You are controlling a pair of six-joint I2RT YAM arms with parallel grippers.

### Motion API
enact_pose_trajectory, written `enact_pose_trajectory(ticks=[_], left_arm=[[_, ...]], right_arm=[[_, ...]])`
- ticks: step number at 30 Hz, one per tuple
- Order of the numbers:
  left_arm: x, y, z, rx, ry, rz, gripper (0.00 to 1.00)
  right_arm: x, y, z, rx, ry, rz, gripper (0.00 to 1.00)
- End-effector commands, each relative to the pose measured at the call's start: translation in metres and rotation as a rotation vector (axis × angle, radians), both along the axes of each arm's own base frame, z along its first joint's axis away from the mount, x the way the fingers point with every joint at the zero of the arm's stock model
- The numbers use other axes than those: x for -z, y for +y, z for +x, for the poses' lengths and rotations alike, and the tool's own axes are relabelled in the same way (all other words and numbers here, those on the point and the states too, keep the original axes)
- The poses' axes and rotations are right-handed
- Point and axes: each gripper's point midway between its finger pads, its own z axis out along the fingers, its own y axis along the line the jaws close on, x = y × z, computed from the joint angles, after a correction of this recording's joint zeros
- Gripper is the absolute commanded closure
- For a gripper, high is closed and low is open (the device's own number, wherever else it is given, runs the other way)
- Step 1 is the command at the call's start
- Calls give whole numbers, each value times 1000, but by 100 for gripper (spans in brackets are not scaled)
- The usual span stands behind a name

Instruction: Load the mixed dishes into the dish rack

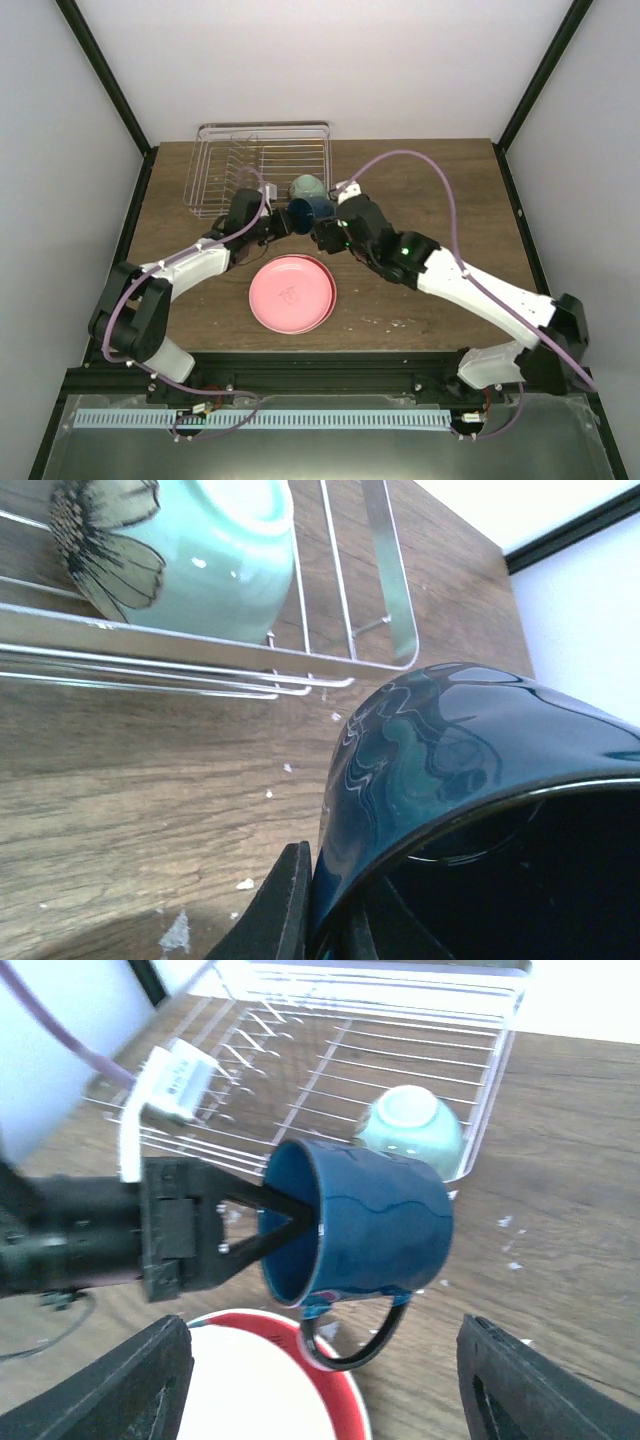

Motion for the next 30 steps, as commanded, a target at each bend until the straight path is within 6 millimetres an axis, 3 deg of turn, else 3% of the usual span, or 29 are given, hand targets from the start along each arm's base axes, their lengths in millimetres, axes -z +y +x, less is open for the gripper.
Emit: enact_pose_trajectory(ticks=[1, 6, 9, 14, 18, 23, 30], left_arm=[[-50, -19, 7, 88, -162, -209, 100], [-59, -18, 0, 156, -196, -318, 100], [-74, -13, -9, 216, -239, -446, 100], [-95, -5, -23, 298, -323, -634, 100], [-94, -6, -28, 332, -328, -702, 100], [-92, -6, -33, 342, -325, -715, 100], [-112, -5, -52, 368, -367, -695, 100]], right_arm=[[-27, 6, -20, -118, -14, 212, 27], [-41, -12, -35, -239, -14, 430, 30], [-37, -18, -46, -331, 21, 537, 32], [-25, -13, -56, -440, 99, 634, 34], [-19, -2, -63, -516, 148, 685, 35], [-7, 4, -59, -526, 178, 700, 36], [5, 8, -45, -500, 198, 695, 38]])
